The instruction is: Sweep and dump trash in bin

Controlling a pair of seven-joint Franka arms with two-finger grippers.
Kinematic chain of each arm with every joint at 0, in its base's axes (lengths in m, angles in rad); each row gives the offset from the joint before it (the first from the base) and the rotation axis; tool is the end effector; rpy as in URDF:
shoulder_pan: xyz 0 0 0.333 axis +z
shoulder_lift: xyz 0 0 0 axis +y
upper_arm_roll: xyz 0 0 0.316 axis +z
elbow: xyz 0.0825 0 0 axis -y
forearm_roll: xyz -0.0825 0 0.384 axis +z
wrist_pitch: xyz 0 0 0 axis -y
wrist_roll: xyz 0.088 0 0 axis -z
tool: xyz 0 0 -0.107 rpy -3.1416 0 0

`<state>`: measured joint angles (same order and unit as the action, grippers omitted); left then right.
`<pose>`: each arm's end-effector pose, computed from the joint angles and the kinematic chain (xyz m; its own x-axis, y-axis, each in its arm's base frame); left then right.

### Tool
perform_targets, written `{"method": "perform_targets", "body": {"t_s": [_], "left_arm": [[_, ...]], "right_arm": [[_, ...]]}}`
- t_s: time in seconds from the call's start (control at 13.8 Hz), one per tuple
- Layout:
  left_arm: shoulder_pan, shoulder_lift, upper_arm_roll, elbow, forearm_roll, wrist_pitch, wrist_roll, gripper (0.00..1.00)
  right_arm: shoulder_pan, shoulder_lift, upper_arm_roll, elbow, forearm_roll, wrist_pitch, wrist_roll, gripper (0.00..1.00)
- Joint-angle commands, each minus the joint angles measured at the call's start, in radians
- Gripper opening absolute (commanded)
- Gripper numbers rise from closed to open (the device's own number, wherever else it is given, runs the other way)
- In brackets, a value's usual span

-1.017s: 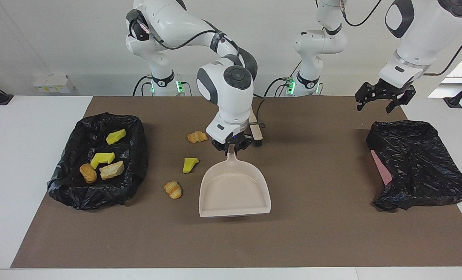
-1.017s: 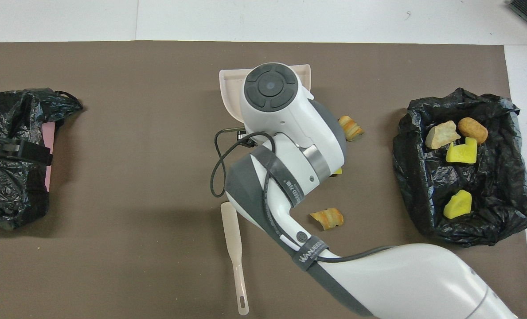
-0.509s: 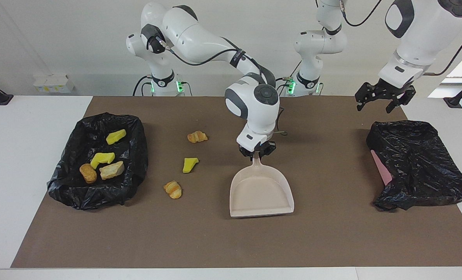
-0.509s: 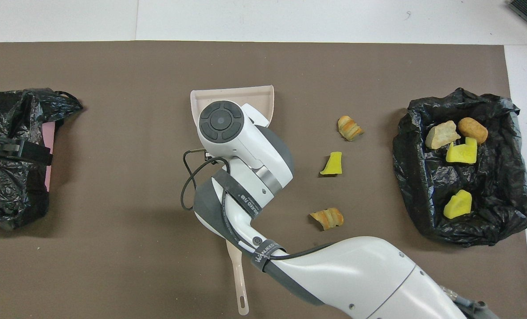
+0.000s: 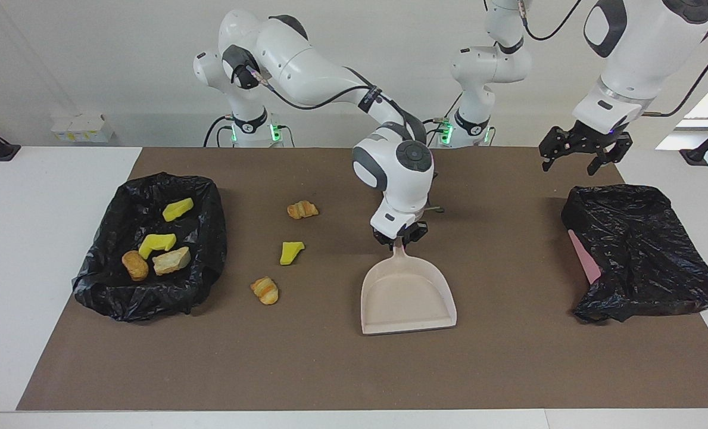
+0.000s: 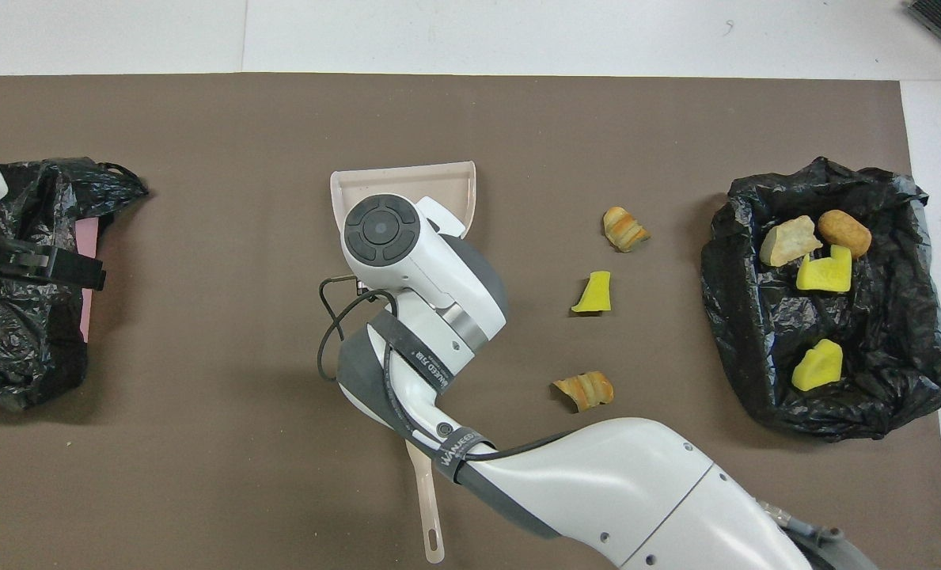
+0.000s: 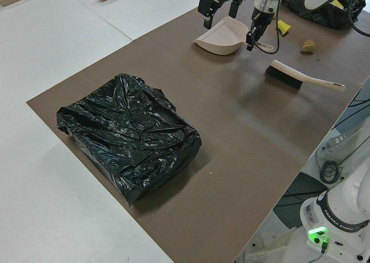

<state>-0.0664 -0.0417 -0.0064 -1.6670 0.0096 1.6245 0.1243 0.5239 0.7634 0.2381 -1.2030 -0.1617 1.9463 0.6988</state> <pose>0.5437 -0.0387 0.6066 0.9805 -0.1963 -0.0020 -0.1963 -0.9805 -0.0097 0.5823 0.4735 0.3334 0.9982 0.0587 -0.0091 0.0586 -0.9982 -0.0100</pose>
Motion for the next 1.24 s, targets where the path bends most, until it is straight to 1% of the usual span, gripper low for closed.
{"method": "perform_targets", "body": {"t_s": [0.0,0.07,0.22,0.29,0.36,0.44,0.51,0.58,0.65,0.73,0.8,0.87,0.94,1.02,1.09,1.16], "left_arm": [[-0.013,-0.014,0.008,-0.016,0.004,0.021,0.012,1.0],[-0.013,-0.007,0.008,-0.011,0.004,0.02,0.011,1.0],[-0.015,0.002,0.005,-0.01,0.006,0.023,0.009,1.0],[-0.015,0.006,0.008,-0.008,0.007,0.029,0.009,1.0],[-0.015,0.019,0.005,-0.01,0.006,0.046,0.009,1.0],[-0.021,0.034,0.005,-0.008,0.006,0.066,0.008,1.0],[-0.036,0.046,0.005,-0.01,0.004,0.093,0.005,1.0],[-0.039,0.071,0.005,-0.01,0.004,0.115,0.003,1.0],[-0.061,0.085,0.005,-0.011,0.004,0.136,0.003,1.0],[-0.079,0.103,0.005,-0.01,0.006,0.158,0.002,1.0],[-0.088,0.12,0.005,-0.01,0.006,0.178,-0.005,1.0],[-0.127,0.141,0.005,-0.01,0.004,0.199,-0.011,1.0],[-0.154,0.158,0.005,-0.011,0.006,0.218,-0.046,1.0],[-0.176,0.17,0.005,-0.014,0.006,0.244,-0.095,1.0],[-0.212,0.18,0.005,-0.022,0.006,0.268,-0.133,1.0],[-0.242,0.206,0.005,-0.02,0.006,0.281,-0.164,1.0]], "right_arm": [[-0.002,0.002,0.0,0.026,0.022,-0.012,0.034,0.45],[-0.004,-0.01,0.001,0.026,0.024,-0.027,0.034,0.49],[-0.008,-0.051,0.001,0.019,0.043,-0.055,0.036,0.62],[-0.009,-0.093,0.001,0.005,0.06,-0.061,0.037,0.65],[-0.005,-0.142,0.001,-0.045,0.077,-0.066,0.042,0.71],[0.004,-0.192,0.001,-0.094,0.082,-0.069,0.053,0.73],[0.011,-0.257,0.003,-0.168,0.082,-0.07,0.074,0.74],[0.016,-0.327,0.003,-0.249,0.083,-0.069,0.08,0.77],[0.016,-0.405,0.006,-0.336,0.086,-0.069,0.073,0.78],[0.016,-0.483,0.013,-0.422,0.118,-0.069,0.062,0.8],[0.025,-0.539,0.016,-0.487,0.154,-0.069,0.057,0.83],[0.054,-0.573,0.018,-0.535,0.163,-0.067,0.057,0.86],[0.071,-0.605,0.018,-0.585,0.165,-0.066,0.056,0.91],[0.076,-0.63,0.018,-0.628,0.174,-0.064,0.041,0.93],[0.083,-0.659,0.018,-0.679,0.2,-0.047,0.01,0.93],[0.088,-0.683,0.018,-0.723,0.229,-0.021,0.002,0.93]]}}
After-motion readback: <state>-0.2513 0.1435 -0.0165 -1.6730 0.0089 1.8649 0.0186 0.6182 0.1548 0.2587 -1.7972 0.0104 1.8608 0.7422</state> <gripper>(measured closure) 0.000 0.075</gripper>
